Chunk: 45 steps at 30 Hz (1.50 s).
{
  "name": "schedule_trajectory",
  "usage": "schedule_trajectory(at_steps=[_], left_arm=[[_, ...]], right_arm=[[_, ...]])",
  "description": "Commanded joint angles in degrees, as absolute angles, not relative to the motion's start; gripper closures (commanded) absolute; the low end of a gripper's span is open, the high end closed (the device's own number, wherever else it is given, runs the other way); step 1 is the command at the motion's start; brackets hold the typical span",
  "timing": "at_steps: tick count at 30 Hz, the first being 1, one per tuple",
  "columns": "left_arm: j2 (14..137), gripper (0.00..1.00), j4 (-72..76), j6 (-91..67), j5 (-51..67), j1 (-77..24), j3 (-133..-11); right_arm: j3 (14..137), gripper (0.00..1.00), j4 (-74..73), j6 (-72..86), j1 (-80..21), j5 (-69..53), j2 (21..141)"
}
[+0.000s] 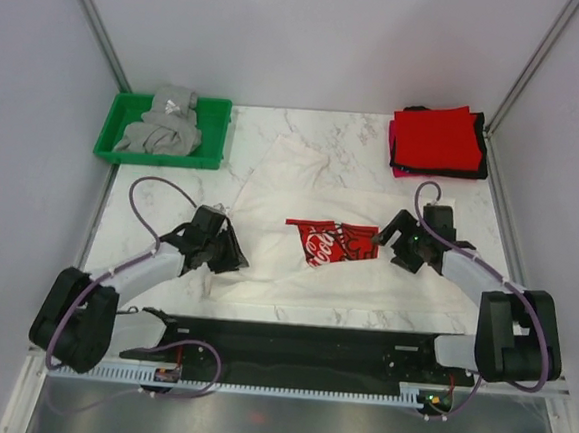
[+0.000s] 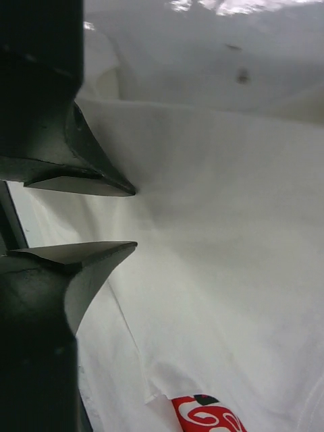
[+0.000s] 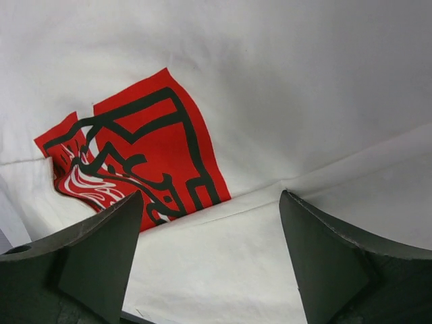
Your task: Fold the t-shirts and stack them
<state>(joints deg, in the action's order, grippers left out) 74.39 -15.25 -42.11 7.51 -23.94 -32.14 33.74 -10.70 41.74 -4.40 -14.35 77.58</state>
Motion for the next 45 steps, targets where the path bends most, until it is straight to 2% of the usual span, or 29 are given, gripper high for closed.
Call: schedule_trajectory(at_steps=[1,5,8,12,13,15,18,21,22,24,25,26,29,32,35,37,41,45], left_arm=[[60.1,0.60,-20.6,-51.2,3.3,-24.6,-21.6],[47.4,0.61,-25.8,-53.9,4.0,-26.7,-19.9],[46.2,0.61,-31.5,-52.3,1.9,-27.8,-26.1],[50.8,0.52,-33.5,-44.3,-2.6,-27.7,-41.3],[56.2,0.49,-33.2,-42.2,-4.4,-27.7,-44.4],[63.1,0.35,-30.9,-35.4,-5.6,-27.4,-53.3],[77.7,0.27,-24.7,-28.8,-5.2,-25.3,-64.0],[96.2,0.26,-20.2,-25.8,-2.0,-21.8,-76.1],[96.2,0.26,-19.3,-25.1,-1.3,-21.1,-79.4],[107.4,0.26,-18.5,-23.8,-0.3,-19.8,-90.3],[111.2,0.26,-18.8,-23.4,3.8,-19.1,-94.3],[118.3,0.28,-19.0,-23.3,5.4,-17.8,-98.0],[129.3,0.28,-17.0,-26.1,8.4,-15.9,-111.1],[137.7,0.28,-15.3,-27.5,10.8,-14.9,-119.7],[147.9,0.28,-17.3,-28.7,12.8,-14.6,-134.9],[151.7,0.28,-17.1,-30.0,13.8,-14.6,-137.0],[152.2,0.36,-14.2,-36.4,16.8,-14.9,-132.2],[151.0,0.38,-13.8,-36.7,16.3,-16.4,-127.8]], right_arm=[[28.7,0.09,-15.0,43.2,-4.3,-8.3,73.2],[27.8,0.09,-18.5,43.7,-4.4,-7.3,68.9],[30.0,0.08,-21.4,43.8,-4.3,-7.0,63.2],[40.9,0.06,-25.8,39.2,-4.3,-6.7,63.0],[44.0,0.06,-29.2,36.6,-4.3,-5.6,64.2],[51.8,0.05,-31.7,34.4,-4.3,-4.4,68.1],[57.1,0.04,-32.1,32.4,-4.3,-2.5,71.4],[59.7,0.03,-32.1,32.0,-4.3,-3.5,75.2],[59.7,0.03,-32.1,32.0,-4.3,-3.5,75.7],[59.5,0.03,-32.0,31.1,-4.4,-5.6,76.3],[59.1,0.03,-31.2,30.8,-4.4,-6.8,76.2],[57.4,0.03,-30.4,30.2,-4.3,-10.2,75.5],[51.0,0.02,-25.5,30.3,-4.5,-15.5,70.4],[46.1,0.02,-23.8,30.3,-4.4,-16.6,65.0],[44.7,0.02,-24.5,28.8,-4.5,-17.1,62.2],[44.7,0.02,-25.4,28.2,-4.5,-17.1,61.0],[45.1,0.02,-25.8,27.9,-4.4,-17.3,60.2],[45.4,0.02,-26.0,27.7,-4.5,-16.4,60.6]])
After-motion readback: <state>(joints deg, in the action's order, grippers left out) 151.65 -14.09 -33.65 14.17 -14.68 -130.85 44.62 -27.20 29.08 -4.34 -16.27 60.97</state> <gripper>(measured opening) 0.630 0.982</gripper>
